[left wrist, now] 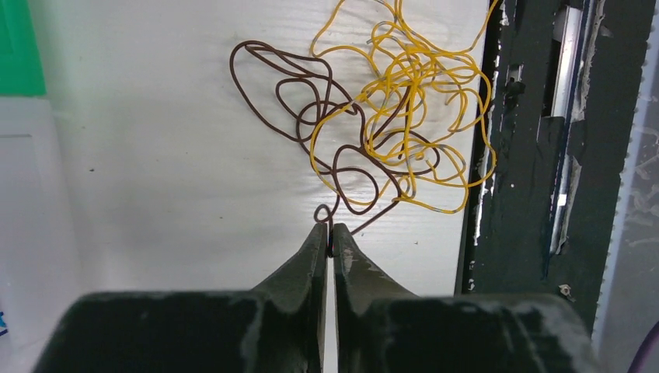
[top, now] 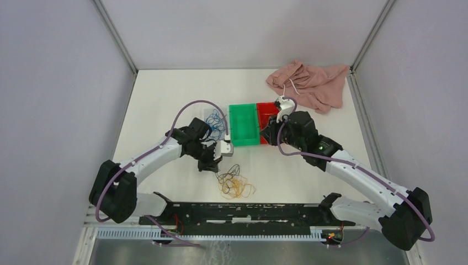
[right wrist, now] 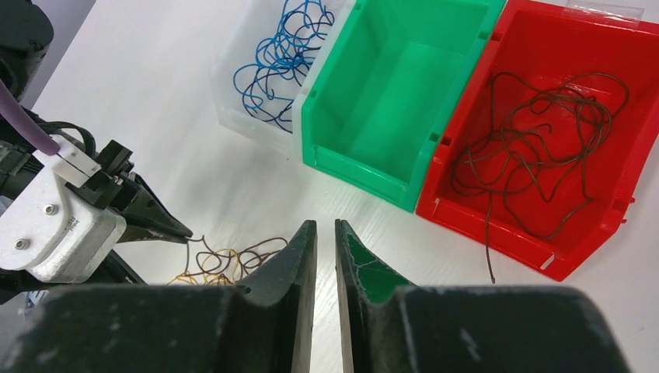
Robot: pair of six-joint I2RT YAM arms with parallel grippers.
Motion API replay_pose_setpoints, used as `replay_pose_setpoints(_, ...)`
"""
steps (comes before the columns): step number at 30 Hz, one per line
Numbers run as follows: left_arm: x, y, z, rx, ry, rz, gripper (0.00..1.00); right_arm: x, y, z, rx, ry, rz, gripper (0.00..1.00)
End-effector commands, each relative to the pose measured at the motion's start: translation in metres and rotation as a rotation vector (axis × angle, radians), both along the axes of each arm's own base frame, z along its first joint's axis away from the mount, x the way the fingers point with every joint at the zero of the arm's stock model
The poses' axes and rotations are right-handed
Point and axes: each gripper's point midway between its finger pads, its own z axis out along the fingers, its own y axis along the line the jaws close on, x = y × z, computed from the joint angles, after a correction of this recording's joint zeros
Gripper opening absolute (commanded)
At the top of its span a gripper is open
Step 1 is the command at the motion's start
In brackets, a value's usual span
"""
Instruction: Untangle the cables
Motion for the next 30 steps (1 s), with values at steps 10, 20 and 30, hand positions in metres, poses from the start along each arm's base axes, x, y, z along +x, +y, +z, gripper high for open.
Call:
replay_pose_setpoints(10,0.052,-0.025,0.115,-0.152,-0.274,0.113,0.03,-0.025,0.063,0.045,0.356,-0.034,0.291,0.51)
replay_pose_setpoints(20,0.032,-0.045,0.186,-0.351,-0.254,0.086,0.03,-0.038,0.096,0.062,0.44,-0.12,0.432,0.56)
replay_pose_setpoints(30,0.026,-0.05,0.208,-0.405,-0.25,0.081,0.03,-0.047,0.118,0.054,0.384,-0.14,0.436,0.55)
